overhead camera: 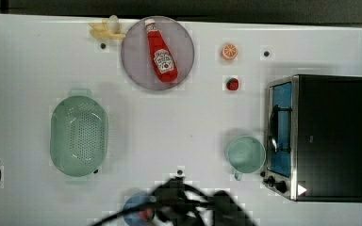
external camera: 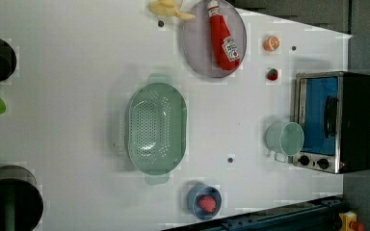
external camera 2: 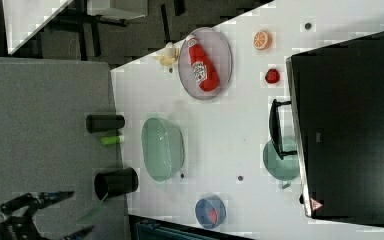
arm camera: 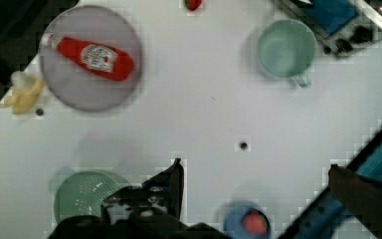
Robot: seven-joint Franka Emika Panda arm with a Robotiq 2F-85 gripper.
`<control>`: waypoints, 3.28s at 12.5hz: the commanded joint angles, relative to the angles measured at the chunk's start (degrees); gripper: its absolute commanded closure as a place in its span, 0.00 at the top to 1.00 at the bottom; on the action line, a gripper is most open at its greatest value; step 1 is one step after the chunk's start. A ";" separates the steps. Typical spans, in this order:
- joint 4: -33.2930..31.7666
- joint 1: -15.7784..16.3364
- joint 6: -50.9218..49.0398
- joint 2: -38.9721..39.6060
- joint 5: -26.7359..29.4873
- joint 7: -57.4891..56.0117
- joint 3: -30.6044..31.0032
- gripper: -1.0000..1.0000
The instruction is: Drag strainer left to right.
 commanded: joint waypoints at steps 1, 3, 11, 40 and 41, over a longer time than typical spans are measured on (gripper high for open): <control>-5.43 2.99 5.68 8.99 0.92 3.96 9.26 1.00; -7.33 3.20 11.13 12.83 0.93 11.35 15.55 1.00; -10.62 3.50 38.84 37.75 0.67 48.99 31.99 1.00; -16.07 2.83 62.87 60.76 -11.77 74.86 19.97 1.00; -16.67 2.29 63.06 60.32 -11.77 73.81 19.70 1.00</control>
